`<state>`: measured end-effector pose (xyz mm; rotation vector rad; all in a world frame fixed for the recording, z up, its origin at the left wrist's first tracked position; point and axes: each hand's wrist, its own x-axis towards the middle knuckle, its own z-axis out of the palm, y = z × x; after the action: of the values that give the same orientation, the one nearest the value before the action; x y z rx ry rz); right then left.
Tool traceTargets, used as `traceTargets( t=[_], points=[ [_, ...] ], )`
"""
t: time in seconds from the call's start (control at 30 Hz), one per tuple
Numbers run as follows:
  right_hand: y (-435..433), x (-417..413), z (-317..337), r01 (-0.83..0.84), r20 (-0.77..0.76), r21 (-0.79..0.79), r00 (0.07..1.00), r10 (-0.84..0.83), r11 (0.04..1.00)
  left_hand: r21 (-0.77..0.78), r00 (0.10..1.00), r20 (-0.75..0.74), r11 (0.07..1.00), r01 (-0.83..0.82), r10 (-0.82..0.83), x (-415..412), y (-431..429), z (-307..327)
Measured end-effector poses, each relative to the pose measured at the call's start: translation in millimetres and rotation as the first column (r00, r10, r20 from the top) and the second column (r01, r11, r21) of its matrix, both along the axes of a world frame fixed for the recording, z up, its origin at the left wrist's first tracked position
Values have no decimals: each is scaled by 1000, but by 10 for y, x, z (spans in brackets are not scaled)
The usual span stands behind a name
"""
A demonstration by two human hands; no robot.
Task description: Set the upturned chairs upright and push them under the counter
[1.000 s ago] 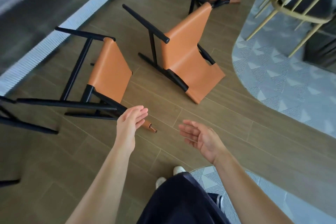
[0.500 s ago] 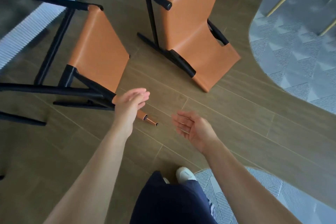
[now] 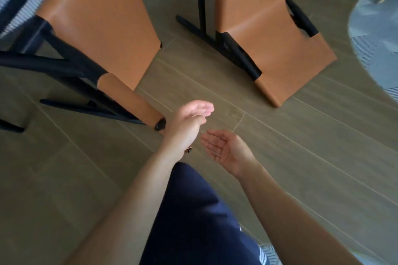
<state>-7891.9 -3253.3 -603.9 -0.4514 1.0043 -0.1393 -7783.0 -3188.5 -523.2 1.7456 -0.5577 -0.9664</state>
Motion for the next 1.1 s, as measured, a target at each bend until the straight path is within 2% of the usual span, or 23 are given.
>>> traceTargets(
  t=[0.1, 0.2, 0.3, 0.43, 0.6, 0.67, 0.73, 0.87, 0.97, 1.03, 1.1],
  points=[
    [-82, 184, -394, -28, 26, 11, 999, 27, 1000, 1, 998, 66, 1000, 23, -23, 128, -88, -396],
    [-101, 311, -676, -57, 52, 32, 997, 55, 998, -55, 997, 64, 998, -35, 38, 198, -120, -650],
    [-86, 387, -828, -79, 73, 52, 994, 75, 995, -75, 988, 144, 996, -50, 60, 244, -81, -801],
    [14, 453, -902, -114, 71, 81, 992, 108, 990, 34, 948, 318, 999, 3, -14, 280, 17, -920],
    [130, 502, -1047, -110, 85, 145, 991, 99, 983, 167, 833, 517, 978, 129, -198, 325, -2, -951],
    [147, 505, -1086, -124, 57, 138, 991, 118, 983, 246, 739, 606, 953, 179, -295, 315, 16, -932],
    [176, 517, -1106, -151, 37, 132, 988, 148, 980, 375, 602, 667, 896, 237, -439, 291, 69, -924],
    [240, 577, -1168, -84, 83, 202, 994, 69, 976, 663, 200, 700, 728, 175, -685, 183, 149, -939],
    [286, 641, -1207, -64, 94, 225, 995, 44, 972, 821, -102, 571, 570, 37, -815, 119, 202, -1067],
    [305, 713, -1217, -73, 119, 219, 992, 48, 973, 872, -186, 465, 484, -72, -866, 125, 228, -1189],
    [306, 786, -1203, -74, 148, 230, 988, 40, 970, 901, -205, 377, 409, -146, -903, 127, 223, -1297]
  ],
)
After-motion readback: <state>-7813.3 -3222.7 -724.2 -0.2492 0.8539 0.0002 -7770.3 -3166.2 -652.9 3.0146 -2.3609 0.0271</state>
